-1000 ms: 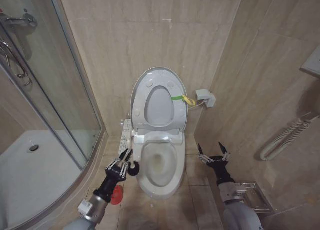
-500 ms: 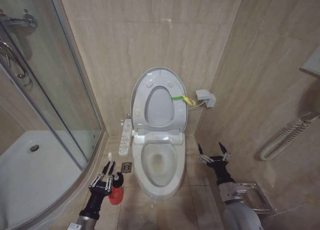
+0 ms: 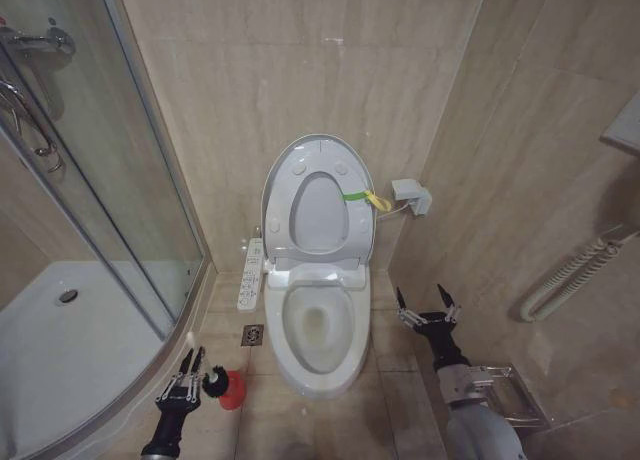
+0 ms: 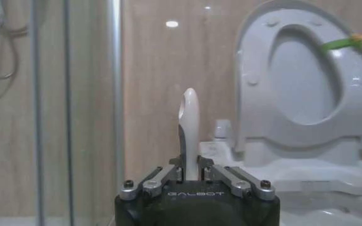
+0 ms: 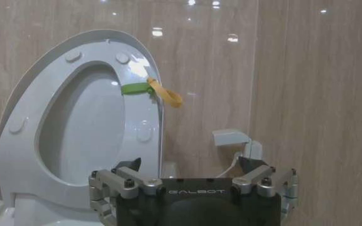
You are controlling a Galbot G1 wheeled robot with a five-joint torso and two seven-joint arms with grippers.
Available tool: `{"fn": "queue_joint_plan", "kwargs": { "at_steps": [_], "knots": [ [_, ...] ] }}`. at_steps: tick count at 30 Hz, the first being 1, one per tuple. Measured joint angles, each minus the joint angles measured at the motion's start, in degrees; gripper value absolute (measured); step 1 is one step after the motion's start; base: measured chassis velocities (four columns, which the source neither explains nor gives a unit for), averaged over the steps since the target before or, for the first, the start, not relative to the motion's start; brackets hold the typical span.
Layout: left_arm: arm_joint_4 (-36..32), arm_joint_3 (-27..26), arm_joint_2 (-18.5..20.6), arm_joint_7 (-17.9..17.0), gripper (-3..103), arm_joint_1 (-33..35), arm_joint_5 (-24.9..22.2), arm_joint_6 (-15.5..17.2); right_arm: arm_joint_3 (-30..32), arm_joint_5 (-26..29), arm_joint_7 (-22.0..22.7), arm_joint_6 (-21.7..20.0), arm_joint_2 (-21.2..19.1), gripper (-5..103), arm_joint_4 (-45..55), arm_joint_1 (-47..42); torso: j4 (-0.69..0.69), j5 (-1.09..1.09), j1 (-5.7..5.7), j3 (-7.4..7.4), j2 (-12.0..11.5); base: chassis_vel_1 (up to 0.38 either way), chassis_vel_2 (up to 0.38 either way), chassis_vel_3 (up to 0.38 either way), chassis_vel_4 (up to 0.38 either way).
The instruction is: Open the toilet lid, clean the toilet bowl with a toilet brush, close the toilet lid, and flush.
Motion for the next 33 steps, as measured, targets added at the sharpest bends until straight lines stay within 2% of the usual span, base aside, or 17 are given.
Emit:
{"fn": "queue_joint_plan", "kwargs": {
  "at_steps": [3, 13, 23, 33],
  "knots": [
    [5.6, 0.8, 1.1, 0.0, 15, -4.0, -4.3, -4.0, 0.0, 0.0, 0.0, 0.0, 0.0, 100, 0.0, 0.0, -0.01, 0.0, 0.0, 0.0, 0.0, 0.0, 0.0, 0.0, 0.0],
    [18.9, 4.2, 3.3, 2.5, 15, -12.2, -9.8, -9.4, 0.0, 0.0, 0.0, 0.0, 0.0, 100, 0.0, 0.0, -0.01, 0.01, 0.0, 0.0, 0.0, 0.0, 0.0, 0.0, 0.0],
    [31.2, 7.7, 4.0, 5.0, 15, -18.3, -12.9, -11.5, 0.0, 0.0, 0.0, 0.0, 0.0, 100, 0.0, 0.0, -0.01, 0.01, 0.0, 0.0, 0.0, 0.0, 0.0, 0.0, 0.0],
    [38.3, 9.0, 4.8, 9.3, 15, -22.7, -13.2, -12.2, 0.0, 0.0, 0.0, 0.0, 0.0, 100, 0.0, 0.0, 0.0, 0.0, 0.0, 0.0, 0.0, 0.0, 0.0, 0.0, 0.0]
  ]
}}
